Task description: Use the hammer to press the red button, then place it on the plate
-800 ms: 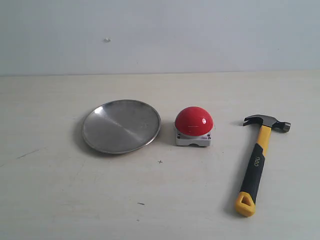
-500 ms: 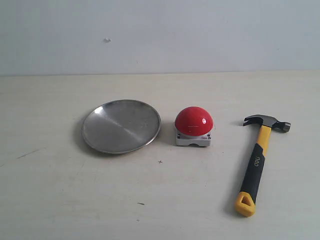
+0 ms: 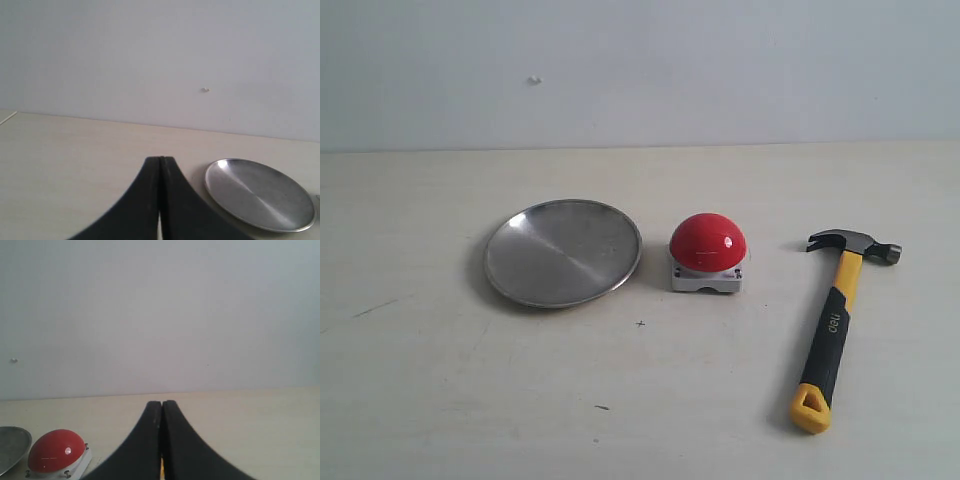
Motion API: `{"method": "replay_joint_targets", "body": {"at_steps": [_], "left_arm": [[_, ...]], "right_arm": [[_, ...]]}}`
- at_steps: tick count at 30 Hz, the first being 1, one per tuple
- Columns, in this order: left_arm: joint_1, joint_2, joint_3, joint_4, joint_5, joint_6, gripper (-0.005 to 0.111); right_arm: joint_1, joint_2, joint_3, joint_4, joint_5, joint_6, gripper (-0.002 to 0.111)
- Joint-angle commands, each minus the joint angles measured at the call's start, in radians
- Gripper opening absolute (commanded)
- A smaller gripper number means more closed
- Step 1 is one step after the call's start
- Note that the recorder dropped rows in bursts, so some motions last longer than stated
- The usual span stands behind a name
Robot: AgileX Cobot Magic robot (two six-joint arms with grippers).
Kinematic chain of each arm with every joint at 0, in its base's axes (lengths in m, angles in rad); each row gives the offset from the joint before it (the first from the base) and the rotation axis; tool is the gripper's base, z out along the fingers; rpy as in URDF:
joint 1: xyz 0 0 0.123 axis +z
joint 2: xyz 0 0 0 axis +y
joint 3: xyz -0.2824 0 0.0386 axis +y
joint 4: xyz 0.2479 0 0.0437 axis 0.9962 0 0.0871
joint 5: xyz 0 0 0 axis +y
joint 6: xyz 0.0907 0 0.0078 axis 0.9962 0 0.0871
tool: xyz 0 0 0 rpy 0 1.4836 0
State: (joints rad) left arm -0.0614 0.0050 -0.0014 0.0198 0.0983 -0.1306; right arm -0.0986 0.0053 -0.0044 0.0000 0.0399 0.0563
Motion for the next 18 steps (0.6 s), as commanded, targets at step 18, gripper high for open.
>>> {"method": "replay_joint_targets", "body": {"at_steps": [18], "left_arm": [[0.003,-0.005,0.001,0.002,-0.005,-0.004,0.000]], "right_arm": [[-0.006,-0.005,0.004,0.237,-0.662,0.255,0.000]]}}
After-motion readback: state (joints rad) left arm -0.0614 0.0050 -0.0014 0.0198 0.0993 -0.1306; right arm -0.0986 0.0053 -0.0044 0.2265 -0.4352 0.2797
